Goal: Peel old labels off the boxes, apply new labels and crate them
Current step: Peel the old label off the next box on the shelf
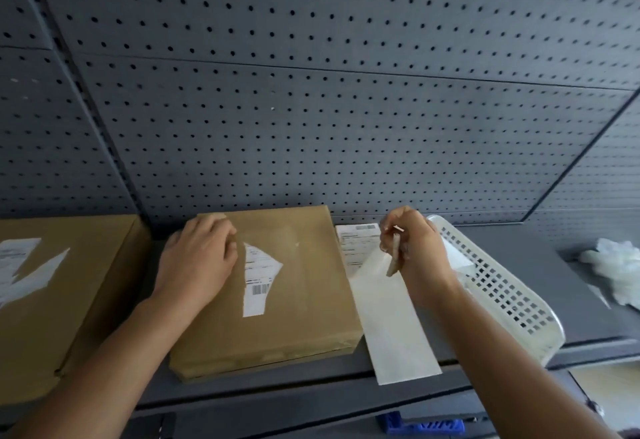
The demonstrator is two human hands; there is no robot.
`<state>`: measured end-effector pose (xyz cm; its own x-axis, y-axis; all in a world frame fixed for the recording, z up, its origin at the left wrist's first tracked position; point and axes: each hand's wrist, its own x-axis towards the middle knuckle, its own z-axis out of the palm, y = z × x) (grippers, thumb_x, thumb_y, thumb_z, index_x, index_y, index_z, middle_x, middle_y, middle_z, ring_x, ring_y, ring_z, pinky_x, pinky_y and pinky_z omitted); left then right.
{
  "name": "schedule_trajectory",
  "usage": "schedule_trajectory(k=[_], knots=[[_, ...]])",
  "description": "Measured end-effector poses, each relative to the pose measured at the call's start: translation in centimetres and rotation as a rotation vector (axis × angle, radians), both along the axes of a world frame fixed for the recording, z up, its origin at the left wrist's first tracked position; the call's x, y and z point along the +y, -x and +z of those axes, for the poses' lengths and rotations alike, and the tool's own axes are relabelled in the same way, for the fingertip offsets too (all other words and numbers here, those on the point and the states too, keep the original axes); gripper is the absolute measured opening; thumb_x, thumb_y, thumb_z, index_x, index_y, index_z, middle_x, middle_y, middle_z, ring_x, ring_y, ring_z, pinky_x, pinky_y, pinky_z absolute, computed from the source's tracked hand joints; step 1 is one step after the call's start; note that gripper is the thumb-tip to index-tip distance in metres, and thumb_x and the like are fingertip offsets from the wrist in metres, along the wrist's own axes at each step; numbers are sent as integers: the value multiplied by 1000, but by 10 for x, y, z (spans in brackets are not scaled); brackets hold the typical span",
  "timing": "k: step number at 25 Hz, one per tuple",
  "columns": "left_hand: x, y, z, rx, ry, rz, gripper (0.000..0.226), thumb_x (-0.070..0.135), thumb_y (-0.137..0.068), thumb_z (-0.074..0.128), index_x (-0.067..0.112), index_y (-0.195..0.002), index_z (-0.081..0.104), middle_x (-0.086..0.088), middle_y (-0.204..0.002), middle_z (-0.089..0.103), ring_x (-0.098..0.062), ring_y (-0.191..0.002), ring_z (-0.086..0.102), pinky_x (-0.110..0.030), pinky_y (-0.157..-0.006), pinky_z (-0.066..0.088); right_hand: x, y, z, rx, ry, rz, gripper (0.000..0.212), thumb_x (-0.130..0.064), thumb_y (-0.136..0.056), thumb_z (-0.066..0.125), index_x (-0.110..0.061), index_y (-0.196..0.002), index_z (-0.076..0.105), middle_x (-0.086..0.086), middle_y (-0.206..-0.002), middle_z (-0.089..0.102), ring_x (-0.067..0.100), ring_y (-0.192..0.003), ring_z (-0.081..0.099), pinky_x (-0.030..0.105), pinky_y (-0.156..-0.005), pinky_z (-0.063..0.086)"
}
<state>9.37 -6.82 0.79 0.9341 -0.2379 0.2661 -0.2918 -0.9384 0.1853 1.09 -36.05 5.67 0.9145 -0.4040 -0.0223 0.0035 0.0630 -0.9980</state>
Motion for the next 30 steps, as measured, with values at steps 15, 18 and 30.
schedule_trajectory(k=[15,18,30], knots=[[-81,-3,-3,28,253,-202,10,23,-98,57,26,-106,62,10,-113,64,-14,-99,59,-40,-73,52,-123,57,19,37,314,-288,10,-6,-85,50,-2,-80,58,4,-65,54,15,-55,43,29,-52,39],[-81,-4,-7,32,270,-187,10,21,-97,56,27,-103,62,12,-108,63,-15,-96,58,-40,-72,53,-104,73,9,159,487,103,14,-4,-88,55,-12,-86,67,2,-76,63,13,-57,51,28,-54,43],[-75,-7,-8,22,301,-182,10,20,-96,58,30,-97,61,15,-102,62,-14,-90,60,-40,-70,53,-40,66,-48,558,889,717,15,-29,-85,73,-18,-85,63,-4,-83,67,12,-62,65,25,-59,54]])
